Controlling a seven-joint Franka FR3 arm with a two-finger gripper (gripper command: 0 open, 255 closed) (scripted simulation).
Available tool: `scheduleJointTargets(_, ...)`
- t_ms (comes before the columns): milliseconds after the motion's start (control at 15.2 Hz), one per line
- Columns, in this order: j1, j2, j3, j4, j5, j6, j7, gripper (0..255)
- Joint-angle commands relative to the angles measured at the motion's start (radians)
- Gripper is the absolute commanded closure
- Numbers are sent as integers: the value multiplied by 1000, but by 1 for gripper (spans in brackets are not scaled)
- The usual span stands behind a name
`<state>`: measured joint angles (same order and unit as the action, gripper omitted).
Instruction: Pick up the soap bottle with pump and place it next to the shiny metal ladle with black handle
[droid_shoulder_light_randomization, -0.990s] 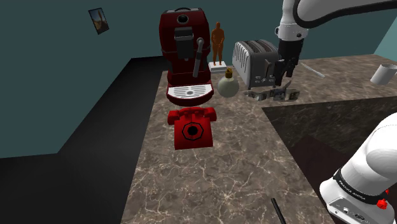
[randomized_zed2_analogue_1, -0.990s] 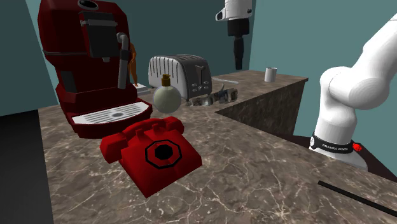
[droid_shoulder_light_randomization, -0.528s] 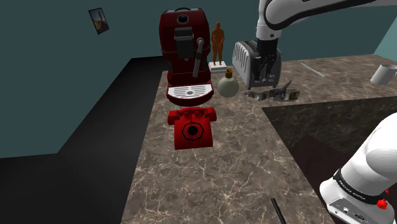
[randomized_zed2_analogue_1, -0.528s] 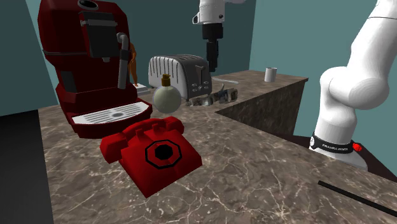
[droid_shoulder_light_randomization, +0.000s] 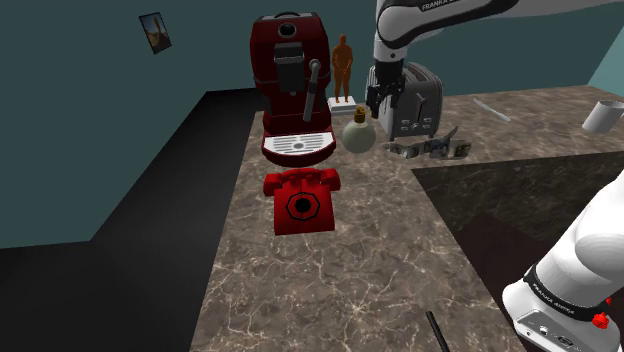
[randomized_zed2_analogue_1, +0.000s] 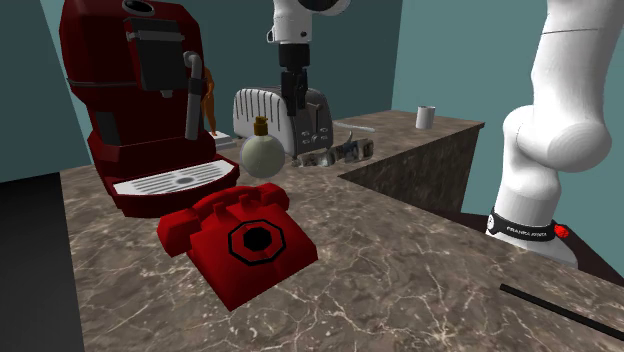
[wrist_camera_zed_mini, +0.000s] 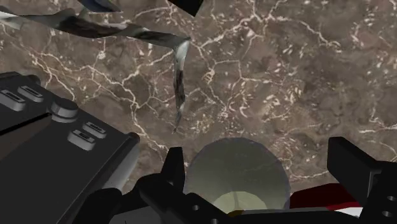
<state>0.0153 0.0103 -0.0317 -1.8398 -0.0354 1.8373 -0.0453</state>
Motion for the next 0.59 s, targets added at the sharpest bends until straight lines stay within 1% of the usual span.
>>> scheduleJointTargets(0,1,74,1,82,2,2,7,0)
scheduleJointTargets(396,-3,309,-2,383,10,-37,16,0)
scheduleJointTargets(528,-4,310,-2,357,10,-11,16,0)
